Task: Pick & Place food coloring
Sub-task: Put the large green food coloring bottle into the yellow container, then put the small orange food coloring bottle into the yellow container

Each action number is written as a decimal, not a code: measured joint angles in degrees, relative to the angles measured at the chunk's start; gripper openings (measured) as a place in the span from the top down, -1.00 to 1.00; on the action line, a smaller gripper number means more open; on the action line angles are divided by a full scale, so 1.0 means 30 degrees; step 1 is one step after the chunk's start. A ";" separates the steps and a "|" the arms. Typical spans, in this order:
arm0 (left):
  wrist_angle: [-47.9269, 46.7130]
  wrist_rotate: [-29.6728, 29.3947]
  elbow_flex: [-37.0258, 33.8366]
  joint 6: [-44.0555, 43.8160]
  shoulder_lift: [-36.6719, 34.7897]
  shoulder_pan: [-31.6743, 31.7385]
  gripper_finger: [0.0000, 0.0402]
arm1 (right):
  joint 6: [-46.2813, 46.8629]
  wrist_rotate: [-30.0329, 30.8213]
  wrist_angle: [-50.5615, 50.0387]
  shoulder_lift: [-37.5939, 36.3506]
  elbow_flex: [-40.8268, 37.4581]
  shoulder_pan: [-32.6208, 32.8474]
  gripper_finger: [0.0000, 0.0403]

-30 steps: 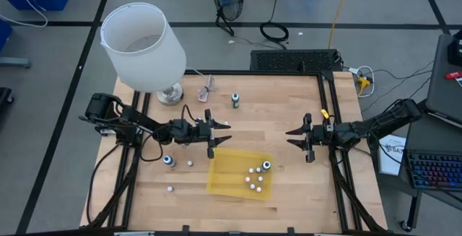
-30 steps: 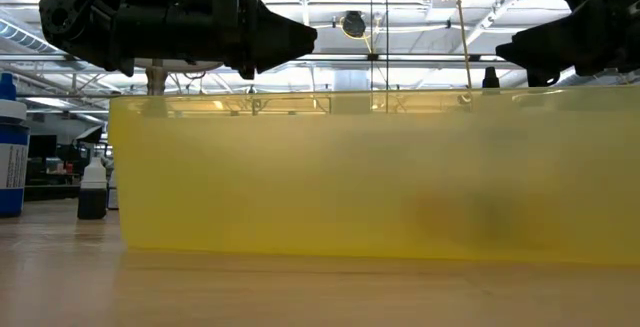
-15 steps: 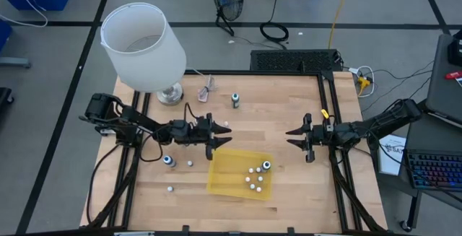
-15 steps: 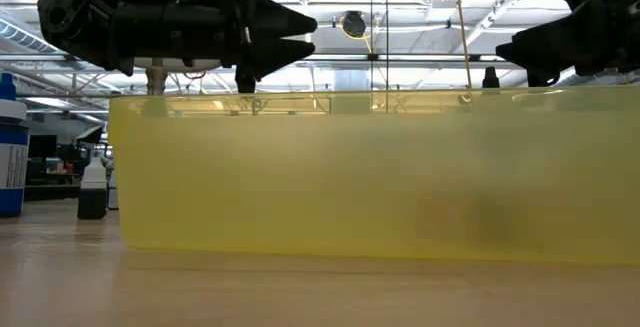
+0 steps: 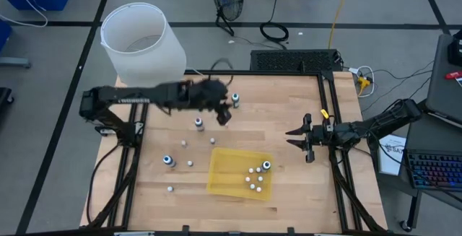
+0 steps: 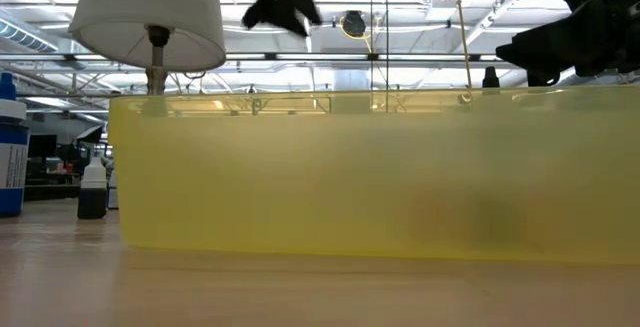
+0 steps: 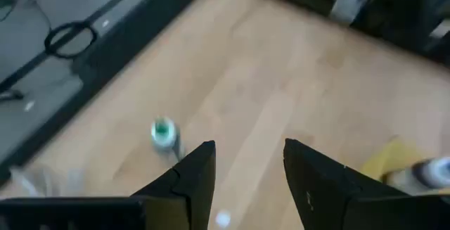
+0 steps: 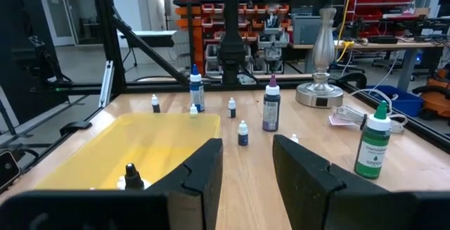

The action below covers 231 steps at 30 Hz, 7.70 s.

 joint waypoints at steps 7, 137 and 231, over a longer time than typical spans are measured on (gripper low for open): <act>-0.5860 0.1477 0.7762 0.0507 0.3164 0.2143 -0.11 | 0.0000 0.0000 0.0007 0.0033 0.0000 -0.0005 0.43; -1.3880 -0.2706 0.7809 -0.7713 1.0369 -0.9663 0.27 | 0.0000 0.0007 -0.0109 0.0030 -0.0005 -0.0006 0.43; -0.5664 0.3257 0.2655 0.0077 1.0352 0.1458 -0.27 | 0.0000 0.0007 -0.0109 0.0026 0.0000 -0.0007 0.43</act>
